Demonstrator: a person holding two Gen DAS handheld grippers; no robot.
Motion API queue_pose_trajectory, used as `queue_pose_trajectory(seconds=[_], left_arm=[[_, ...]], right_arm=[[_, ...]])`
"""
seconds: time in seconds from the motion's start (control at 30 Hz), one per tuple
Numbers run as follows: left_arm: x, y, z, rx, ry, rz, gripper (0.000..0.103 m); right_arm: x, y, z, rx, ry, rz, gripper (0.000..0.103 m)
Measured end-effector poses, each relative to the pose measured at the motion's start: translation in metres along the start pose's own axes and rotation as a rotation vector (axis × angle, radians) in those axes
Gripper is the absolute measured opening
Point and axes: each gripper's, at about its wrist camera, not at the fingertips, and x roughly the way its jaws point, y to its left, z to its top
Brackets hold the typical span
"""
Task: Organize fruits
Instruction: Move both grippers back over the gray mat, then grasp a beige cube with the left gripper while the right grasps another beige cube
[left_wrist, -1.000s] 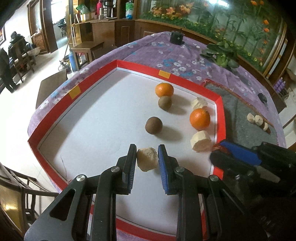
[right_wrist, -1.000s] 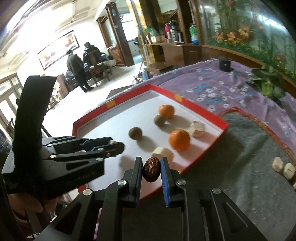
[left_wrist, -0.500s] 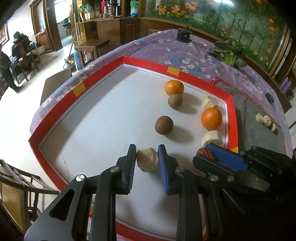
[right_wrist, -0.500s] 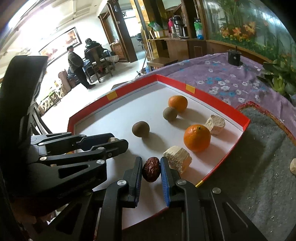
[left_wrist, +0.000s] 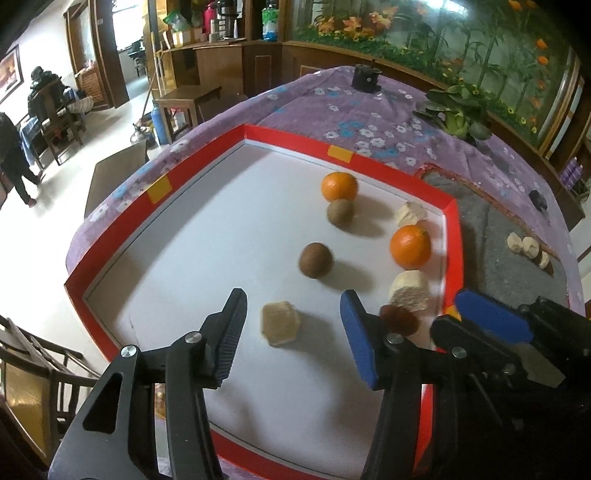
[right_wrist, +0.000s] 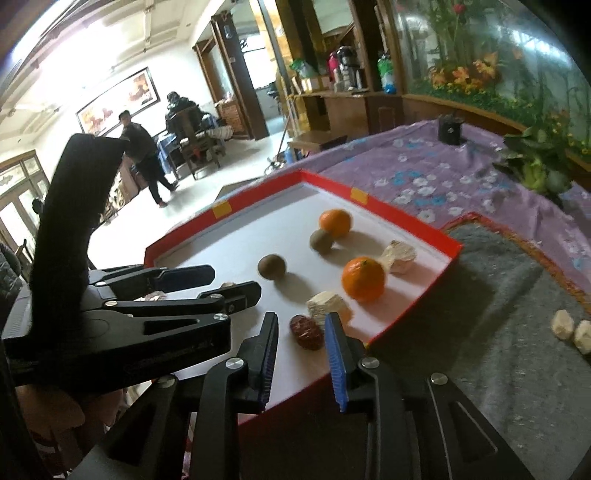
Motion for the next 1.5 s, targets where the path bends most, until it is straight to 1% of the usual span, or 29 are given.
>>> queue_pose_trajectory(seconds=[0.07,0.2,0.33,0.7,0.87,0.97,1.0,1.1,1.23,1.5], left_arm=[[-0.002,-0.006,0.001,0.007,-0.006,-0.004,0.053],[-0.008,-0.025,0.004,0.030,-0.023,-0.024,0.053],[-0.013,-0.046,0.006,0.059,-0.037,-0.048,0.053],[-0.012,-0.120,0.008,0.161,-0.027,-0.127,0.053],[-0.002,-0.154,0.011,0.202,0.011,-0.175,0.053],[0.004,-0.175,0.013,0.235,0.036,-0.204,0.053],[0.006,-0.181,0.014,0.241,0.043,-0.214,0.053],[0.016,-0.202,0.021,0.258,0.064,-0.230,0.053],[0.035,-0.228,0.029,0.279,0.105,-0.252,0.053],[0.075,-0.263,0.042,0.319,0.151,-0.253,0.052]], right_arm=[[-0.016,-0.008,-0.001,0.017,-0.034,-0.032,0.028],[-0.029,-0.018,-0.003,0.044,-0.052,-0.044,0.030],[-0.043,-0.035,-0.009,0.080,-0.069,-0.096,0.032],[-0.084,-0.084,-0.037,0.169,-0.102,-0.179,0.033],[-0.104,-0.114,-0.054,0.220,-0.113,-0.233,0.033],[-0.122,-0.144,-0.070,0.277,-0.114,-0.286,0.034],[-0.122,-0.144,-0.070,0.277,-0.114,-0.286,0.034],[-0.130,-0.166,-0.080,0.320,-0.114,-0.310,0.034],[-0.135,-0.186,-0.088,0.360,-0.120,-0.307,0.035],[-0.130,-0.207,-0.092,0.375,-0.110,-0.288,0.035]])
